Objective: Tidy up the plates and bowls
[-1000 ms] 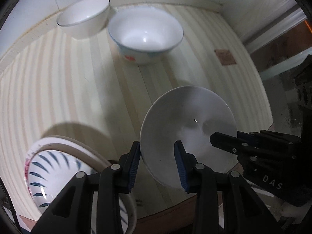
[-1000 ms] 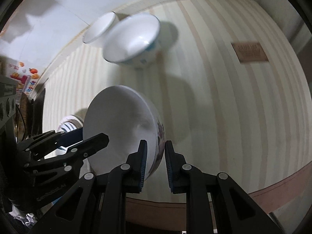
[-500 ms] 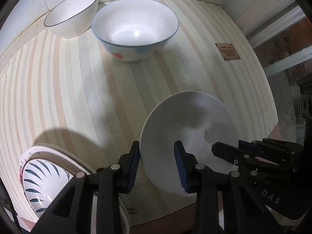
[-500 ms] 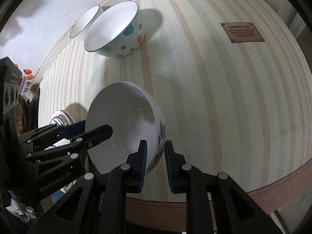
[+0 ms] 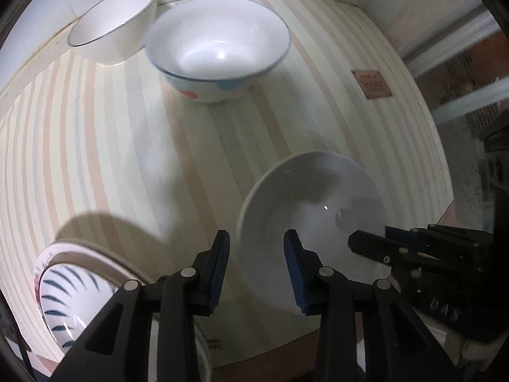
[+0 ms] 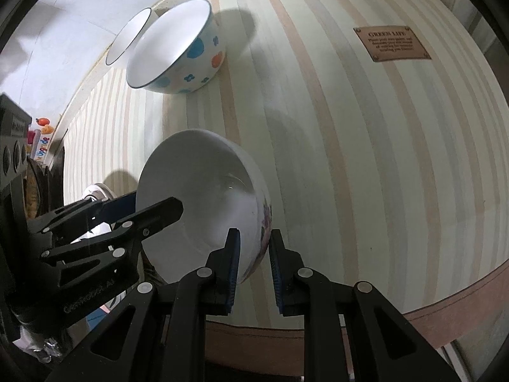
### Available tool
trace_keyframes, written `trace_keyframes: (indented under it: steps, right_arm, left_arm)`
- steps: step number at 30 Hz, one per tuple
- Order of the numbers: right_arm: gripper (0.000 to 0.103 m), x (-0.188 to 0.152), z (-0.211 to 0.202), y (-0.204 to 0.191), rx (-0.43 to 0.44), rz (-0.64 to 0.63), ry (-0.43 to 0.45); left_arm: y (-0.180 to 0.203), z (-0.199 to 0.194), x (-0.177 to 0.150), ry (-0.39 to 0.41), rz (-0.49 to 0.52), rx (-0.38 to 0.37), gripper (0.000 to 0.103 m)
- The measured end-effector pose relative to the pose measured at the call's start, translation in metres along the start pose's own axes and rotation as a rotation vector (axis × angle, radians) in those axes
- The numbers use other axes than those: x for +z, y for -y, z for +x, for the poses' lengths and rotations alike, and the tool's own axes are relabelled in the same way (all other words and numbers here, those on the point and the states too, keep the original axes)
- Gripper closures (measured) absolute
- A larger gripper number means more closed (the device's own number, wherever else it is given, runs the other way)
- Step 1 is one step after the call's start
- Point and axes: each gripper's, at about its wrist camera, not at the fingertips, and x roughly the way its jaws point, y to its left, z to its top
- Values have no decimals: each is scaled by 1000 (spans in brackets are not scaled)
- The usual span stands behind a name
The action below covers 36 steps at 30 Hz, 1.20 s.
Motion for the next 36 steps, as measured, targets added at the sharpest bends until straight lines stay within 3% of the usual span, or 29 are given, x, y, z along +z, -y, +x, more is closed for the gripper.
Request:
trace_keyframes:
  steps: [5,9,11,12,14,20,22,23,26,36]
  right_arm:
    - [82,6,-24,15,39,38,17]
    - [79,35,-64,21,112,58,92]
    - [64,56,-74,17,126,42,135]
    - [62,71,-76,14,128,33,161]
    - [61,96,-71,11,136,25,182]
    - [61,149,-25,-11,173,12,138]
    - [64,159,-9,-18,167,5,111]
    - [73,161,-2,-20,157,4,100]
    - [81,161,10,-27,106,-8,97]
    - [85,153,9,-37,53,-44,107]
  left_arm:
    - [-20,-39,12,66,-73,-23,69]
    - [-43,-58,51,126,-153,-39,67]
    - [-53,-53,72,121,-190,-45,67]
    - [-58,-48,82,111,-210,-48,67]
    - [-67,-37,100,96,-241,-47,68]
    - [-81,-1,129,47,-288,-54,68]
    - [-82,6,132,40,-277,-63,69]
    - [-80,7,132,49,-267,-66,72]
    - [-75,5,130,55,-247,-46,74]
    - [-60,-8,123,81,-194,-14,74]
